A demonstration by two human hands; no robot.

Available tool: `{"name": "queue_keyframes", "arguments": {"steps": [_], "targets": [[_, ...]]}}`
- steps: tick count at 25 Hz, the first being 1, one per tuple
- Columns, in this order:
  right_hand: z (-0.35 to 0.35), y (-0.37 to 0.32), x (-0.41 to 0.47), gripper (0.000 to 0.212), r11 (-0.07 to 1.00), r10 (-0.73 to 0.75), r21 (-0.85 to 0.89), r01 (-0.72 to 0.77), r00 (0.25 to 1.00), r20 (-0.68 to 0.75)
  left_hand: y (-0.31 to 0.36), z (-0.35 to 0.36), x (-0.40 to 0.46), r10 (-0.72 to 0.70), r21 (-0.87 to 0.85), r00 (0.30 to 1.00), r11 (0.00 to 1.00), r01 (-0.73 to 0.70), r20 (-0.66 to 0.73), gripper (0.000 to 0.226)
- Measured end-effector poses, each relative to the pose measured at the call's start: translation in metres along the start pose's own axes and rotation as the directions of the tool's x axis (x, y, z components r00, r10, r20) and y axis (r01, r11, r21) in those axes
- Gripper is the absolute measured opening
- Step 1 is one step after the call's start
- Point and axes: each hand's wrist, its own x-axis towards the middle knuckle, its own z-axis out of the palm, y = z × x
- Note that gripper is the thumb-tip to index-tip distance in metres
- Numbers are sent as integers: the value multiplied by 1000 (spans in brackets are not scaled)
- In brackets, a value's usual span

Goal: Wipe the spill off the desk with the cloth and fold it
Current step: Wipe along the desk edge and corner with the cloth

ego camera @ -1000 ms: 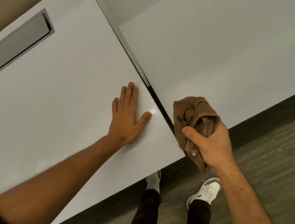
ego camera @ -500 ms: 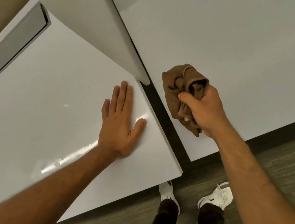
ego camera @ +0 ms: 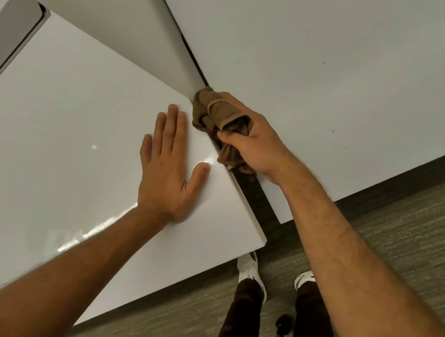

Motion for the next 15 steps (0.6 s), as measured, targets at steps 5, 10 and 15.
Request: {"name": "queue_keyframes", "arguments": {"steps": [5, 10, 15], "targets": [[-6, 12, -11, 55, 998, 19, 54, -19, 1000, 8, 1, -1, -1, 4, 1, 1000, 1000, -4, -1, 86], [-13, 24, -37, 50, 988, 75, 138, -75, 997, 12, 2, -1, -1, 2, -7, 1000, 1000, -2, -6, 86], [-15, 45, -75, 46, 970, 88, 225, -91, 996, 22, 3, -1, 0, -16, -9, 1000, 1000, 16, -11, 88]]}}
